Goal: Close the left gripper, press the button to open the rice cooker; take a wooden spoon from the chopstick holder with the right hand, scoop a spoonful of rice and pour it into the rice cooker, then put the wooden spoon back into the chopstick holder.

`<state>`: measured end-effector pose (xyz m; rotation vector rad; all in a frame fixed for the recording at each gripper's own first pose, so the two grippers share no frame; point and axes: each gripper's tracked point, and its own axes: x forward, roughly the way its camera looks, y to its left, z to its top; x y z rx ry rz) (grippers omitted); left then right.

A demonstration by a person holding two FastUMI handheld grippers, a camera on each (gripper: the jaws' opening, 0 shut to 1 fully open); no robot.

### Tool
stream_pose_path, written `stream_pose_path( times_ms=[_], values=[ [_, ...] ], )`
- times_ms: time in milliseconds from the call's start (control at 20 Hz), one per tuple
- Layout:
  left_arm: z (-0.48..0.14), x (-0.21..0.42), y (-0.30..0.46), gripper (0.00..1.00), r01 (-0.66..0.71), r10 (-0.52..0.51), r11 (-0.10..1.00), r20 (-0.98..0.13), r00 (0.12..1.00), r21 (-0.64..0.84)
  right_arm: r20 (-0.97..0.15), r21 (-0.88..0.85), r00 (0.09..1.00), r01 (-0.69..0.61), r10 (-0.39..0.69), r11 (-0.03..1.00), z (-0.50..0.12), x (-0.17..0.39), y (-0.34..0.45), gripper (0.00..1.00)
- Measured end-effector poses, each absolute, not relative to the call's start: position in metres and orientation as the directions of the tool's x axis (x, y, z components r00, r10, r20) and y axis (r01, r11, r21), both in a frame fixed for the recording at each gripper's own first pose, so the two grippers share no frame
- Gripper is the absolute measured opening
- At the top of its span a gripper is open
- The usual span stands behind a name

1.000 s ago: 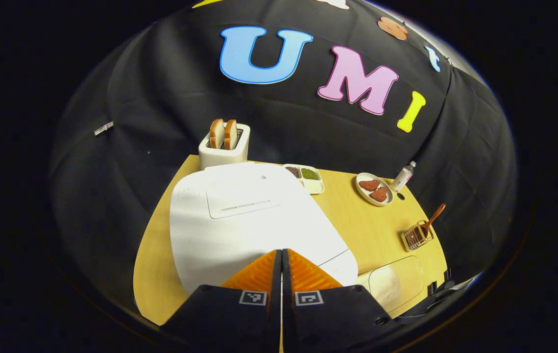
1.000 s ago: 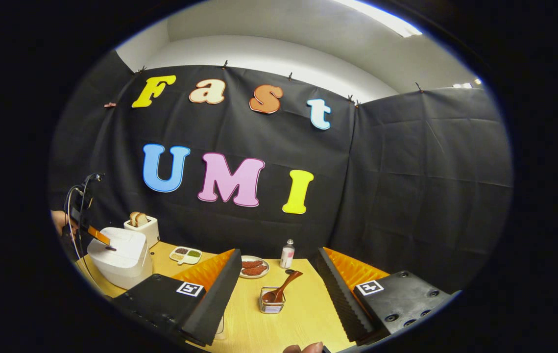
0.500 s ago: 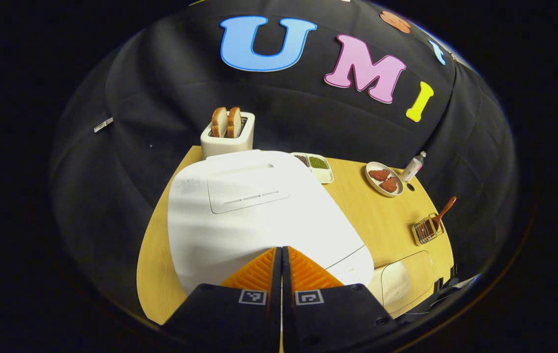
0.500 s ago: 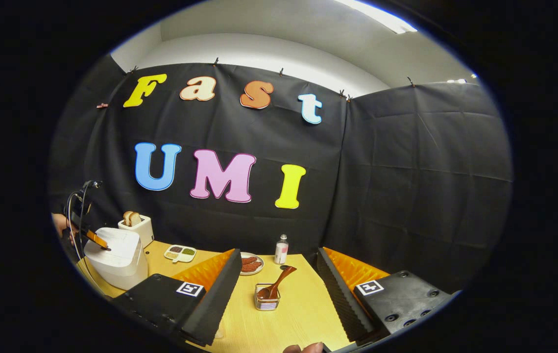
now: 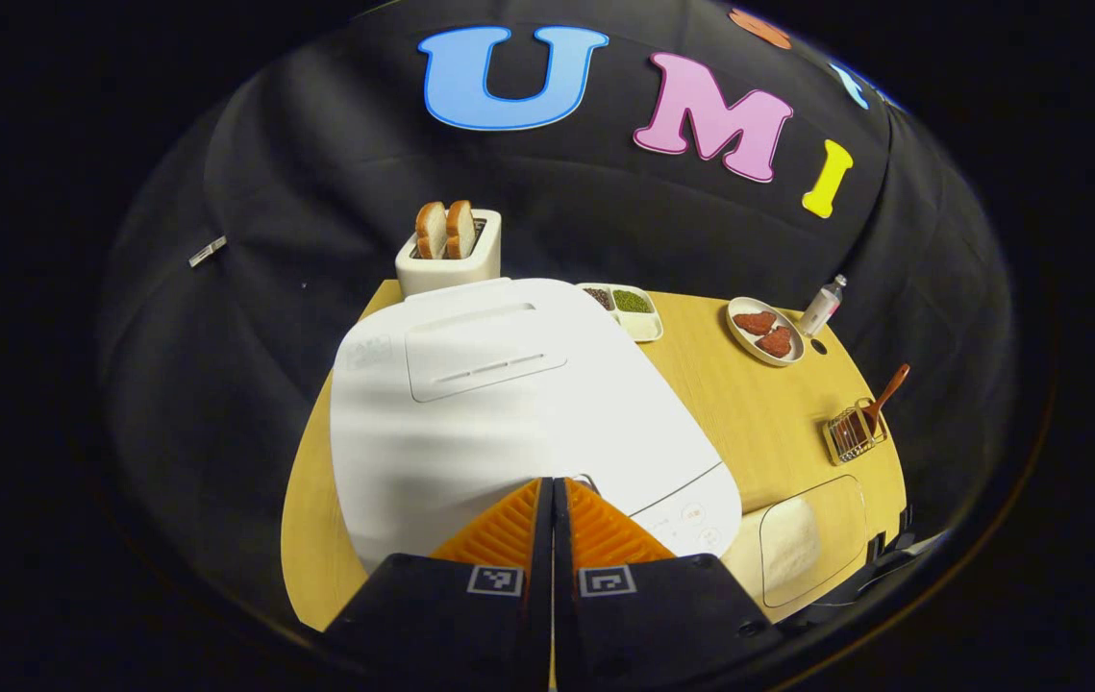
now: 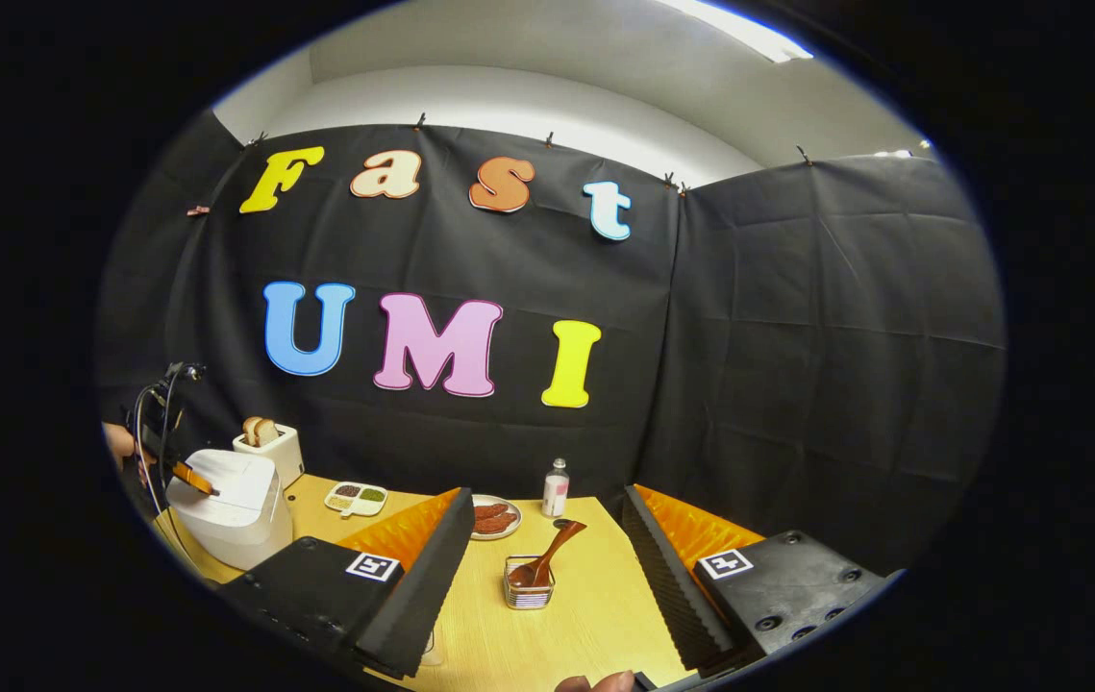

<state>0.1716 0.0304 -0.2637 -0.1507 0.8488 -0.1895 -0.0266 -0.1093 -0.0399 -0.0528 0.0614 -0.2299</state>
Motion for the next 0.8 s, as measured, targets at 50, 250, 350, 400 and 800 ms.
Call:
stream_pose_path(
  times_ms=[50,250,350,400,800],
  values=[
    [-0.260,0.173,0.031,0.08,0.108,-0.219,0.974,-0.721,0.657,-0.198,-0.052,-0.066,0.971,0.229,-0.233,0.971,-0.039,-0.027,-0.112,0.97],
    [-0.222,0.187,0.039,0.07,0.114,-0.165,0.986,-0.641,0.749,-0.120,-0.057,-0.064,0.966,0.249,-0.252,0.966,-0.039,-0.032,-0.120,0.96],
    [-0.196,0.197,0.046,0.10,0.114,-0.123,0.992,-0.571,0.812,-0.051,-0.058,-0.063,0.966,0.250,-0.253,0.966,-0.038,-0.033,-0.122,0.97],
    [-0.183,0.202,0.051,0.07,0.098,-0.094,0.995,-0.539,0.837,-0.020,-0.058,-0.064,0.966,0.247,-0.251,0.967,-0.037,-0.033,-0.121,0.97],
    [-0.110,0.200,0.075,0.09,0.010,0.013,0.998,-0.340,0.940,0.067,-0.053,-0.073,0.972,0.223,-0.227,0.972,-0.034,-0.033,-0.117,0.97]
  ],
)
